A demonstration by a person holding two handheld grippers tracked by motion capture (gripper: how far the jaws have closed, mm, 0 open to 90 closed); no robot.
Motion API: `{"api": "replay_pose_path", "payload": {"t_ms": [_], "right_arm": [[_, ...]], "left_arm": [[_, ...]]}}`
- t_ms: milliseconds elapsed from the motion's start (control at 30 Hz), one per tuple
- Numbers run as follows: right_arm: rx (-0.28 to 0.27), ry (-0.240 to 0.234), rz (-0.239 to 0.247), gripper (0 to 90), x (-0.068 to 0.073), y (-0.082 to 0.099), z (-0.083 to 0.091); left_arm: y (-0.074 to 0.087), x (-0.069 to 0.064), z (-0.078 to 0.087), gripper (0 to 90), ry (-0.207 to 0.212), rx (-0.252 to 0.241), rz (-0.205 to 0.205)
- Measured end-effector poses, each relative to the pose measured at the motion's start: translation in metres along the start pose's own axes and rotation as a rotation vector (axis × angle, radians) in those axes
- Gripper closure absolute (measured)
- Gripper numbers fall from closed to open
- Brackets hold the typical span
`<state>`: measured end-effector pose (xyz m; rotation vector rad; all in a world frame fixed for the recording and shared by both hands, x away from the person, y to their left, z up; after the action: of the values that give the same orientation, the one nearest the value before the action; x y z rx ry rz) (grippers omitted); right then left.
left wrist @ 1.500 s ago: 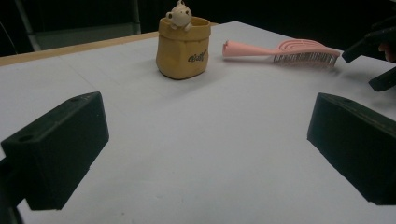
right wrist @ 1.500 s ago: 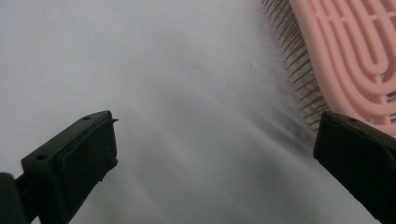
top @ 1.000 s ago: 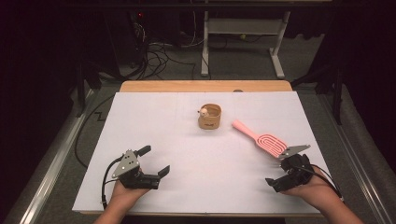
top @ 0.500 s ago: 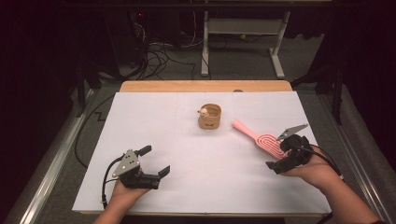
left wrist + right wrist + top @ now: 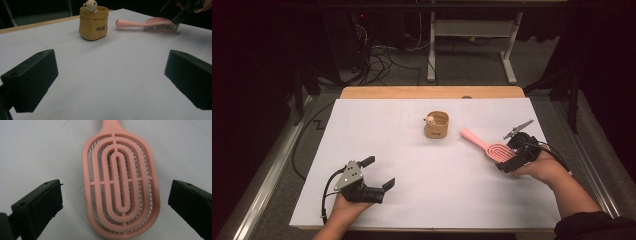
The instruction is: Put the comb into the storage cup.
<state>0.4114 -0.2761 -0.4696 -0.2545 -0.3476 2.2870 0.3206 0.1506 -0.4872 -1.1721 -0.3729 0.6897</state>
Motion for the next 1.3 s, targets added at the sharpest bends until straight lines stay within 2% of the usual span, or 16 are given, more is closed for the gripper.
{"api": "replay_pose_path", "payload": {"t_ms": [200, 233, 467, 533, 600, 900, 1133, 1267, 1300], "right_arm": [[0.024, -0.033, 0.021, 0.5, -0.01, -0.008, -0.005], [0.047, -0.038, 0.03, 0.5, -0.011, -0.009, -0.009], [0.074, -0.041, 0.039, 0.7, -0.014, -0.014, -0.014], [0.089, -0.045, 0.054, 0.9, -0.014, -0.014, -0.017], [0.107, -0.041, 0.048, 1.0, -0.013, -0.012, -0.02], [0.112, -0.057, 0.087, 6.9, -0.008, -0.012, -0.023], [0.108, -0.055, 0.09, 11.1, -0.01, -0.011, -0.024], [0.106, -0.062, 0.071, 13.7, -0.01, -0.01, -0.023], [0.102, -0.064, 0.082, 14.2, -0.011, -0.01, -0.023]], "left_arm": [[0.0, -0.001, 0.0, 0.0, 0.001, 0.001, -0.002], [0.0, -0.001, 0.0, 0.0, 0.001, 0.001, -0.003], [0.0, -0.001, 0.0, 0.0, 0.001, 0.0, 0.001], [0.0, 0.0, 0.001, 0.0, -0.002, -0.003, 0.002], [0.0, 0.0, 0.002, 0.0, 0.0, -0.004, 0.003], [0.001, -0.001, 0.001, 0.0, -0.003, -0.001, 0.002], [0.002, 0.0, 0.0, 0.0, -0.005, 0.005, 0.003], [0.002, 0.0, 0.001, 0.0, -0.005, 0.006, 0.003], [0.002, 0.0, 0.001, 0.0, -0.006, 0.006, 0.003]]}}
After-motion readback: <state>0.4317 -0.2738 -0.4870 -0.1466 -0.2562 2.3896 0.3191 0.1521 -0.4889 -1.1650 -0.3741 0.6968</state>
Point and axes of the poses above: each handheld gripper's, and its own axes: z roughly backward along the jaws, y roughly out of its underside, x roughly to its left, the point moved 6 cm from there along -z, roughly forward along the jaws, and after that the axes turned 3 degrees about x, right-handed, at the moved point
